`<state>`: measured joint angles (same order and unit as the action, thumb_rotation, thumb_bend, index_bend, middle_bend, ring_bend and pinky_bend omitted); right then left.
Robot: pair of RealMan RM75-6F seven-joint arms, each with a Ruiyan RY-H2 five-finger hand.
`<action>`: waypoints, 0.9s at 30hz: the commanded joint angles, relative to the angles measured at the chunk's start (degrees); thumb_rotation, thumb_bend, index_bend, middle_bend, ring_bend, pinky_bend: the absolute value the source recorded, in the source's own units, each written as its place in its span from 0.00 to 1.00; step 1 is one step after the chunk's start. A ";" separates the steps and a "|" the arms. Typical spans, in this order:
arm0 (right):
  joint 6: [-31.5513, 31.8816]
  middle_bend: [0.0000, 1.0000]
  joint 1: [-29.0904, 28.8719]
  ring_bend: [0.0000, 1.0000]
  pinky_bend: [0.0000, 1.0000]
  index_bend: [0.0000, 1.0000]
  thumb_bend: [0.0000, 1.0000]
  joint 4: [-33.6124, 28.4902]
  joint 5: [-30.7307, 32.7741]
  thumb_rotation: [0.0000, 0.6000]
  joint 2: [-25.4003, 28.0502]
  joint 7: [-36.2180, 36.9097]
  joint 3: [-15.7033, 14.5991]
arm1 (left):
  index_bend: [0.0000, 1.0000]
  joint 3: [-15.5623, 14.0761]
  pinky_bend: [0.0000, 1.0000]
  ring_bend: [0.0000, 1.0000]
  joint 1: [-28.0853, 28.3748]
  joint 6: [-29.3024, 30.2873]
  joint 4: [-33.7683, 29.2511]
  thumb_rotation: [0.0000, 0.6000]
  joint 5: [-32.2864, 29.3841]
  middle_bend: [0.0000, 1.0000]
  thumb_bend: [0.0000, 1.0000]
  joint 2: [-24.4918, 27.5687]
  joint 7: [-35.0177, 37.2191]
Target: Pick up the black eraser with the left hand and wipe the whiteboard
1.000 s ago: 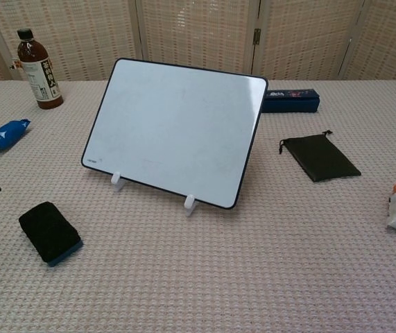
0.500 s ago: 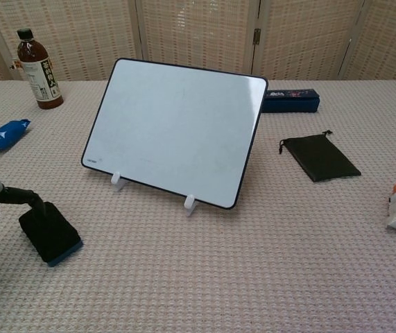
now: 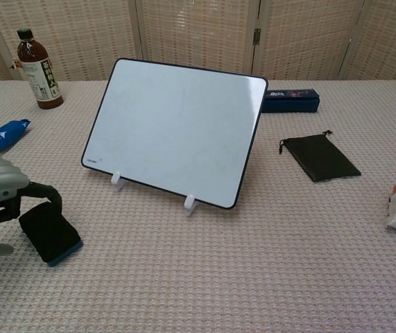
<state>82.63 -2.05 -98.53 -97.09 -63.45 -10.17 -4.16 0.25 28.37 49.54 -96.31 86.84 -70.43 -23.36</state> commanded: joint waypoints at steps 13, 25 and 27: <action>-0.47 0.00 -0.28 0.00 0.00 0.00 0.29 -0.38 1.68 1.00 -0.02 -0.51 0.58 | 0.33 -0.59 1.00 0.98 2.80 -1.12 1.94 1.00 -2.47 1.00 0.28 -1.71 -0.59; -0.04 0.00 -0.23 0.00 0.00 0.00 0.29 -0.42 1.91 1.00 0.18 -0.16 0.66 | 0.37 -1.28 1.00 0.98 4.59 -1.86 3.89 1.00 -3.61 1.00 0.28 -3.28 -0.13; 0.00 0.00 -0.23 0.00 0.00 0.00 0.29 -0.41 1.88 1.00 0.18 -0.16 0.64 | 0.42 -1.45 1.00 0.98 4.71 -1.71 4.28 1.00 -3.64 1.00 0.28 -3.61 0.12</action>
<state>82.63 -2.28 -98.94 -95.21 -63.28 -10.34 -3.52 -1.14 33.04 47.78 -92.08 83.21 -73.97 -23.31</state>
